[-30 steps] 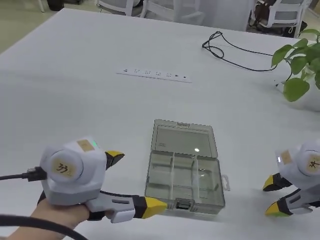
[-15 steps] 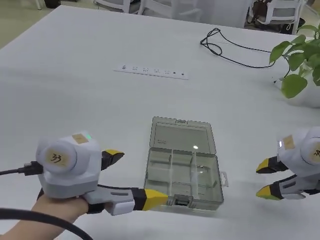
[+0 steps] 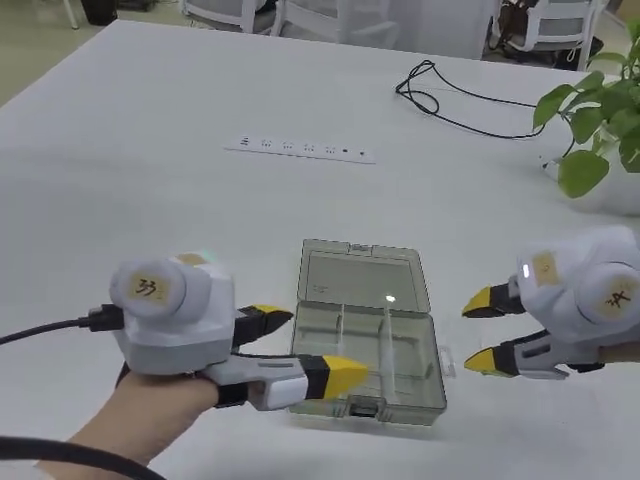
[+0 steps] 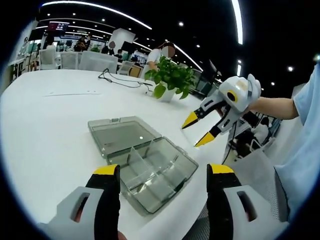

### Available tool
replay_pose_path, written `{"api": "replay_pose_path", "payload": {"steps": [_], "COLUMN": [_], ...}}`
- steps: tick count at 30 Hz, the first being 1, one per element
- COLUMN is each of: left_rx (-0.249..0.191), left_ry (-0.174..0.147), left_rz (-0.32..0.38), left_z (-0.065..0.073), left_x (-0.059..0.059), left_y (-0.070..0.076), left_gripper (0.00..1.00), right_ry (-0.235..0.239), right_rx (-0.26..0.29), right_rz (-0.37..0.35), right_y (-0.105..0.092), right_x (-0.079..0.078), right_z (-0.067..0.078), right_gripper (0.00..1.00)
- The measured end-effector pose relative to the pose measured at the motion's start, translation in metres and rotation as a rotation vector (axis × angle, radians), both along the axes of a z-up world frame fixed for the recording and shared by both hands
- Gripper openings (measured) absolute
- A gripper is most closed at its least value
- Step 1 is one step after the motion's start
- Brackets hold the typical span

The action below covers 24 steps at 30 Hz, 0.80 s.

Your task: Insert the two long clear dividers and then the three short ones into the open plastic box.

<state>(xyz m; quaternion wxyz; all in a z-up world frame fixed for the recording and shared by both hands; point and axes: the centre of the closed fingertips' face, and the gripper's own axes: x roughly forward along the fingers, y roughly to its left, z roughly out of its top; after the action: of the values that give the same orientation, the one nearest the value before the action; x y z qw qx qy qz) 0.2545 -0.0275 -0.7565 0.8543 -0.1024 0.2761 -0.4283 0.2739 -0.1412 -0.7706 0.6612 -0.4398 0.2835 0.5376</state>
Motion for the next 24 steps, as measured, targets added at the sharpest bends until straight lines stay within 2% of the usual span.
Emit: {"api": "replay_pose_path", "payload": {"steps": [1,4,5,7,9,10,12,14,20,21,22,24], "left_rx": [-0.014,-0.051,-0.064,-0.085,-0.111,-0.119,-0.141,-0.157,-0.183,-0.193,-0.203,-0.240], "left_ry": [0.018,0.044,0.066,0.073,0.096,0.122,0.134,0.160,0.209,0.226,0.222,0.238], "left_rz": [-0.006,-0.007,-0.005,-0.008,-0.011,-0.016,-0.027,-0.030,0.001,0.013,0.014,0.033], "left_z": [0.001,0.005,0.006,0.010,0.012,0.011,0.012,0.012,0.006,0.005,0.006,0.008], "left_x": [-0.001,0.001,0.001,0.003,0.003,0.003,0.002,0.000,-0.001,-0.001,-0.001,0.000], "left_y": [-0.004,-0.011,-0.014,-0.018,-0.023,-0.026,-0.030,-0.032,-0.032,-0.031,-0.030,-0.029], "left_gripper": [0.67,0.59,0.55,0.49,0.44,0.42,0.37,0.30,0.21,0.18,0.15,0.09], "right_ry": [-0.005,-0.034,-0.038,-0.052,-0.071,-0.074,-0.084,-0.103,-0.121,-0.121,-0.127,-0.136], "right_rx": [0.003,0.017,0.019,0.025,0.024,0.025,0.035,0.032,0.039,0.038,0.036,0.028], "right_rz": [0.005,0.035,0.036,0.057,0.080,0.090,0.104,0.120,0.154,0.160,0.168,0.180], "right_y": [0.004,0.020,0.021,0.030,0.038,0.043,0.052,0.058,0.074,0.076,0.077,0.079], "right_x": [0.000,-0.001,-0.001,-0.003,-0.004,-0.006,-0.008,-0.009,-0.014,-0.016,-0.016,-0.018], "right_z": [0.002,0.009,0.010,0.013,0.016,0.016,0.018,0.019,0.019,0.019,0.019,0.019], "right_gripper": [0.32,0.32,0.32,0.32,0.32,0.32,0.32,0.32,0.32,0.32,0.32,0.32]}}
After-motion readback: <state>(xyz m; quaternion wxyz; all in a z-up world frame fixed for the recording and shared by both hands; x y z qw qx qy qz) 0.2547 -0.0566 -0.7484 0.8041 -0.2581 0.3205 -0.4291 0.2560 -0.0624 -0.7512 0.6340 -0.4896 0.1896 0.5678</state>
